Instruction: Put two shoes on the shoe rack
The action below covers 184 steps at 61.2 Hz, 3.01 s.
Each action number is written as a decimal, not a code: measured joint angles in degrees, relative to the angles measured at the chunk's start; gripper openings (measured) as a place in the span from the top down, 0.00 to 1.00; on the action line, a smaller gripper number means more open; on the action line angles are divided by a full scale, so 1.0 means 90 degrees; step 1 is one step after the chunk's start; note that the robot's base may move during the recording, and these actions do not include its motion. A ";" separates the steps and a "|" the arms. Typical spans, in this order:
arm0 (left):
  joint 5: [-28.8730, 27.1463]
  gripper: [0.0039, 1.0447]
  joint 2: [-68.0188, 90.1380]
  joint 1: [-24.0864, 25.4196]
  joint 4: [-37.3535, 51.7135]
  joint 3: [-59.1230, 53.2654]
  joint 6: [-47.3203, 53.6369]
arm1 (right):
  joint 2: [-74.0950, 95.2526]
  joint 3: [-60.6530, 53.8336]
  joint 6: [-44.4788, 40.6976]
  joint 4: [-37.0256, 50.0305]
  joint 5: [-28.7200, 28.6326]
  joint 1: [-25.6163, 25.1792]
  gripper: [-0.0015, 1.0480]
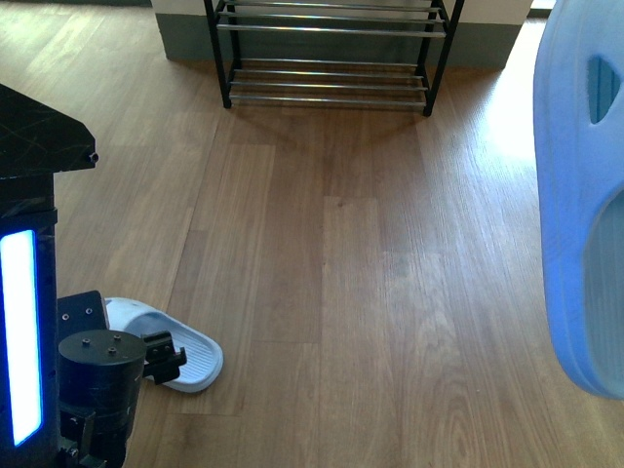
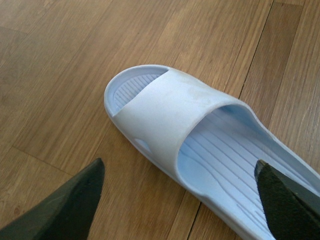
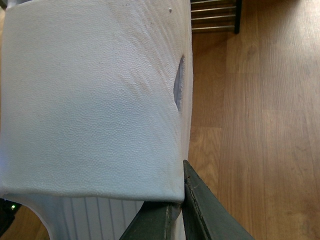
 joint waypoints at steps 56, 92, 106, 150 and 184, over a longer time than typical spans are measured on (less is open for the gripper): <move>0.0976 0.09 -0.5382 0.1909 -0.5486 -0.3871 -0.0442 | -0.0002 0.0000 0.0002 0.0000 0.0032 -0.0012 0.99; 0.1387 0.09 -0.7249 0.2242 -0.4544 -0.3623 0.0068 | -0.0002 0.0002 0.0002 0.0000 -0.0002 0.0005 0.99; 0.1387 0.09 -0.7249 0.2242 -0.4544 -0.3623 0.0073 | -0.0002 0.0002 0.0002 0.0000 0.0000 0.0005 0.99; 0.3402 0.09 -0.2453 0.1678 -0.4335 -0.0002 0.1489 | -0.0002 0.0002 0.0002 0.0000 0.0000 0.0005 0.99; 0.2375 0.09 -0.0852 0.1285 -0.4401 0.1035 0.1103 | -0.0002 0.0002 0.0002 0.0000 0.0000 0.0005 0.99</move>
